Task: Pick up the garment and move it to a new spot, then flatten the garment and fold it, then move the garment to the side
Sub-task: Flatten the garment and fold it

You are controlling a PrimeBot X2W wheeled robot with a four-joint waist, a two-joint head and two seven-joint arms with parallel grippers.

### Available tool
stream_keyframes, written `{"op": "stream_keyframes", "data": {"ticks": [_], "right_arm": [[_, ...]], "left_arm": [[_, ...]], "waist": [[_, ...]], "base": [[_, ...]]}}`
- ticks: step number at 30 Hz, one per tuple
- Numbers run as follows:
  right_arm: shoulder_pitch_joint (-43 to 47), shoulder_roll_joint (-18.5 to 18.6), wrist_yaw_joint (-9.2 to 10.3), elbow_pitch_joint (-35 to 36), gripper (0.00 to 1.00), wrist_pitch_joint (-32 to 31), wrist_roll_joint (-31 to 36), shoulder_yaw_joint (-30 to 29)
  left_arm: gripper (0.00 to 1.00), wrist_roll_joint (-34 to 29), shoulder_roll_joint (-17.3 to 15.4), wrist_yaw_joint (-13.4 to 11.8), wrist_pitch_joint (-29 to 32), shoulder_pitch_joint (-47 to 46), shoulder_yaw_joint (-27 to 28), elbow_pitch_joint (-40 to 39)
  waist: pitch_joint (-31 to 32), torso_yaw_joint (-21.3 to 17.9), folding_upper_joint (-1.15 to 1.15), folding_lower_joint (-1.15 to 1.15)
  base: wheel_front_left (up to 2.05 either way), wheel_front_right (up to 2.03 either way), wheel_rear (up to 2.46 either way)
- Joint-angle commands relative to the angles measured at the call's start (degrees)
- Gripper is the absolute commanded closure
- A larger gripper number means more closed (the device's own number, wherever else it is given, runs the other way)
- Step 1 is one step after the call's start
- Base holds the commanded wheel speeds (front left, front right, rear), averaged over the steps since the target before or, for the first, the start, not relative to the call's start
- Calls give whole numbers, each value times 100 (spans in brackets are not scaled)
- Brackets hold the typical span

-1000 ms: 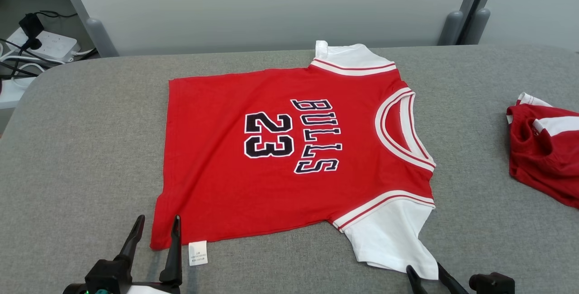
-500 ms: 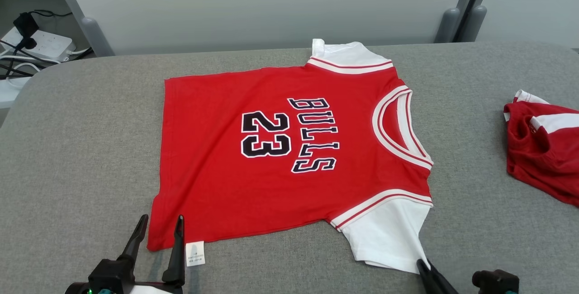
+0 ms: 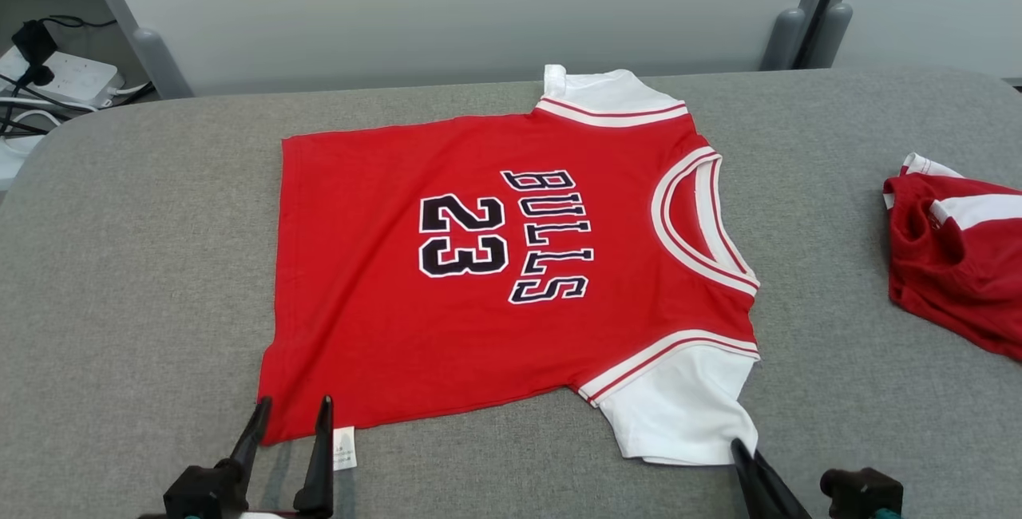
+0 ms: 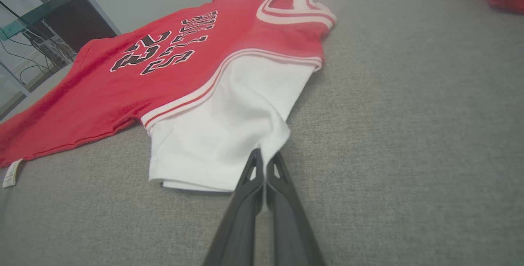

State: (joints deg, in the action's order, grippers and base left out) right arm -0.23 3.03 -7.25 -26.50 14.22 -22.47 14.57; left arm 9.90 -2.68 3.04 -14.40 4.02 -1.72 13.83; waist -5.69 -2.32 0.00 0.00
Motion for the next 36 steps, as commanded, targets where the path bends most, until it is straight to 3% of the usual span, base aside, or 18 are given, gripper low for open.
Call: {"op": "stream_keyframes", "data": {"ticks": [1,6,13,21,23,25,26,32,36], "right_arm": [[30,-9,-24,164,100,78,37,120],[246,-13,-24,425,100,78,60,234],[590,-14,-24,895,100,78,139,606],[864,-14,-24,1239,100,78,198,799],[919,-14,-24,1332,100,78,219,811],[938,-14,-24,1422,100,78,210,711],[913,-14,-24,1495,100,78,206,522],[622,-12,-24,1472,100,-145,169,-102],[408,388,-24,1500,100,-389,-213,-225]], "left_arm": [[0,65,-20,25,-60,-284,149,-74],[0,550,-20,-30,-60,-455,210,468],[0,731,-20,-279,-60,-822,520,1299],[2,932,-20,-214,-60,-924,671,1638],[57,1043,-20,-166,-60,-936,669,1702],[80,1124,-20,-135,-60,-943,680,1700],[100,1143,-20,-112,-60,-936,669,1702],[100,1234,-20,9,-60,-918,658,1691],[100,1178,-20,27,-60,-903,700,1668]], "waist": [[-5,-12,0,0],[-43,-82,0,0],[-151,-196,0,0],[-247,-234,0,0],[-255,-226,0,0],[-253,-209,0,0],[-228,-192,0,0],[-195,-109,0,0],[-179,-86,0,0]], "base": [[0,0,0],[0,0,0],[0,0,0],[0,0,0],[0,0,0],[0,0,0],[0,0,0],[0,0,0],[0,0,0]]}}
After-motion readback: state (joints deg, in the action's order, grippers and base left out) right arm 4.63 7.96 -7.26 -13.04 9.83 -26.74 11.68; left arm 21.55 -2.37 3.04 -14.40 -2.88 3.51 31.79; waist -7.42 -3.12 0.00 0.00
